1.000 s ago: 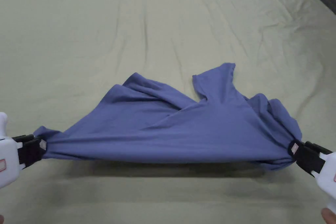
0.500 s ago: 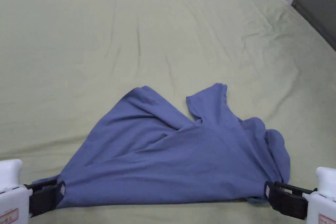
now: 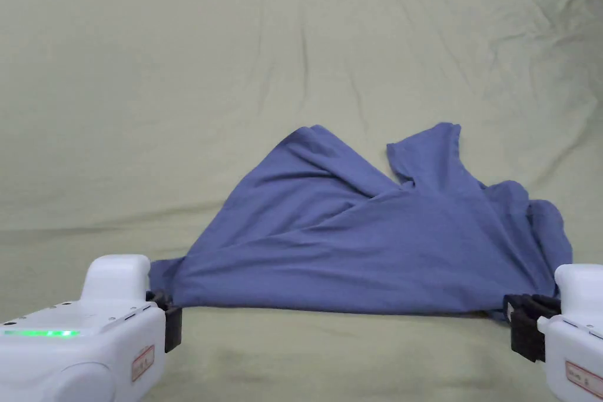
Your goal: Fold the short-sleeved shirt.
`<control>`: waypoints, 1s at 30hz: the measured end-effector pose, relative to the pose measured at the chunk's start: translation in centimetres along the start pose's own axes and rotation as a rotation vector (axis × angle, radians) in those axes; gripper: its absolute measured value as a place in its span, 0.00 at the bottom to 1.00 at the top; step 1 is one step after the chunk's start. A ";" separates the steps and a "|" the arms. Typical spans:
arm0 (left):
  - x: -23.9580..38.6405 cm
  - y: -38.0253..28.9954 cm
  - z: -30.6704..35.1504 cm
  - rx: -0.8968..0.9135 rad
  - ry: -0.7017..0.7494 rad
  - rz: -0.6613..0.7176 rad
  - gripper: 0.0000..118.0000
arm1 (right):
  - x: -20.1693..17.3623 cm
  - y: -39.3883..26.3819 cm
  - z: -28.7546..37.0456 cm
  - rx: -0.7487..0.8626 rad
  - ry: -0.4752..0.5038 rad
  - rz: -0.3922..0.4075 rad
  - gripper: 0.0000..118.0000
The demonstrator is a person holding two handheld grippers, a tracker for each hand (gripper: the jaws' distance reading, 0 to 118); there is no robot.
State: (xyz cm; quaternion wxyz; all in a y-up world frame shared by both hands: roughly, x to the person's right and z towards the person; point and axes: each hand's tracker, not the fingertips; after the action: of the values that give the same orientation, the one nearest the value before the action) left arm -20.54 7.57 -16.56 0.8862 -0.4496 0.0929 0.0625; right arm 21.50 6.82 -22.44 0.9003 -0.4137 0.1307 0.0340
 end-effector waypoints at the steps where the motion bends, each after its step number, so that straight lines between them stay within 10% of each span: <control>1: -1.0 0.0 -0.8 -0.004 -0.004 0.039 0.13 | -0.1 0.0 -0.2 0.000 0.019 -0.004 0.02; 4: -3.4 1.9 -3.9 -0.047 -0.036 0.161 0.72 | -0.7 0.2 -0.3 -0.016 0.030 0.019 0.02; 11: -4.8 4.1 -13.0 -0.114 -0.047 0.142 0.72 | -0.9 0.0 -1.7 -0.071 0.034 0.035 0.02; 16: -4.7 1.9 -13.8 -0.089 0.049 0.083 0.45 | -0.7 0.0 -2.0 -0.100 -0.005 0.047 0.02; 18: -5.0 1.9 -12.8 -0.064 -0.106 0.178 0.01 | -0.5 0.3 -2.3 -0.105 -0.014 0.057 0.02; 25: -1.9 3.0 -10.2 -0.072 0.046 -0.028 0.01 | 0.9 5.3 -3.8 -0.080 0.027 0.055 0.05; 27: -1.3 3.2 -10.1 -0.093 0.062 -0.059 0.01 | 1.4 8.5 -5.6 -0.114 0.033 0.058 0.83; 28: -1.1 3.3 -10.1 -0.092 0.070 -0.055 0.01 | 1.8 10.2 -7.2 -0.145 0.080 0.075 1.00; 30: -1.1 3.4 -11.2 -0.094 0.065 -0.047 0.01 | 3.1 13.8 -9.1 -0.081 0.073 0.055 1.00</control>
State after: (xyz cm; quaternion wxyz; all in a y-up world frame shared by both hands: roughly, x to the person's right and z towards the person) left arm -23.47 0.47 -25.53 0.8618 -0.4946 0.1080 0.0311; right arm 20.22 8.83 -39.10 0.8762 -0.4471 0.1733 0.0489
